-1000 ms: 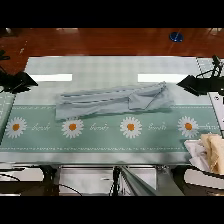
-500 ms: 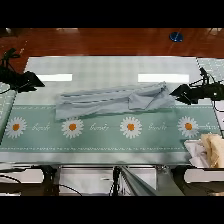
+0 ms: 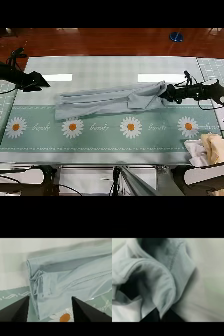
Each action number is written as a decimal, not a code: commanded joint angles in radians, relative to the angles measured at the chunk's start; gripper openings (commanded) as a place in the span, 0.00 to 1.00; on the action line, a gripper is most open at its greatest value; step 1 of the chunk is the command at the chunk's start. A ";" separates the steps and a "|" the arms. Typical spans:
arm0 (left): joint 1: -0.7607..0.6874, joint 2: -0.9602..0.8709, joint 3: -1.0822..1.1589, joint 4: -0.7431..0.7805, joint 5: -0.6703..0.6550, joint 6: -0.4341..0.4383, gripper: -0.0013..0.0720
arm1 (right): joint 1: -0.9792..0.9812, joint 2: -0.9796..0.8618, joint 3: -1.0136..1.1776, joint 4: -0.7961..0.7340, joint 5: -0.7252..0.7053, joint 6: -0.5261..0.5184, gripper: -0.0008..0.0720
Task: Fold the shirts.
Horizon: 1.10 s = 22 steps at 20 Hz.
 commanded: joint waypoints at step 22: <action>-0.859 -0.117 0.001 -0.304 0.236 -0.286 0.04 | -0.005 0.528 0.049 -0.186 0.296 0.096 0.04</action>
